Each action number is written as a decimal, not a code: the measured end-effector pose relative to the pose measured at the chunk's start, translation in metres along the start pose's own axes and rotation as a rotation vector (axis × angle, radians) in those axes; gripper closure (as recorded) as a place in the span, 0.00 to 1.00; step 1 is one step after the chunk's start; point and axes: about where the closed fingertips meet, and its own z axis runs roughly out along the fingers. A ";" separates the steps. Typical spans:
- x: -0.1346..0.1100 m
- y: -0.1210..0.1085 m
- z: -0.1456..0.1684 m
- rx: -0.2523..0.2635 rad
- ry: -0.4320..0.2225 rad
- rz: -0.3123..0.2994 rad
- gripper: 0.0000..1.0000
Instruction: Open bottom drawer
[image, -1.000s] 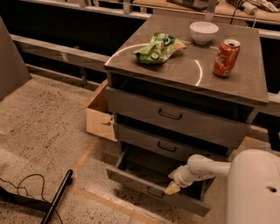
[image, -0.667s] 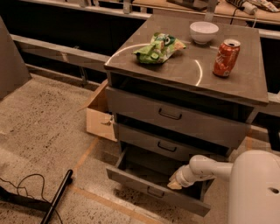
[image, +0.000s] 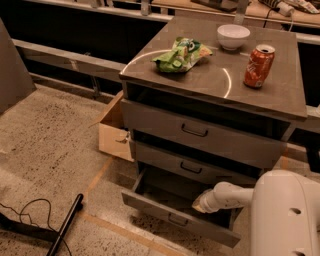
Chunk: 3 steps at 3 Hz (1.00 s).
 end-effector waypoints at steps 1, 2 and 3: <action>0.003 -0.009 0.017 0.046 0.006 0.005 1.00; 0.007 -0.014 0.038 0.070 0.022 -0.015 1.00; 0.008 -0.018 0.055 0.075 0.056 -0.080 1.00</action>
Offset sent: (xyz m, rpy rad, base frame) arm 0.0328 0.0032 -0.0566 -0.0868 -0.0793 -0.0150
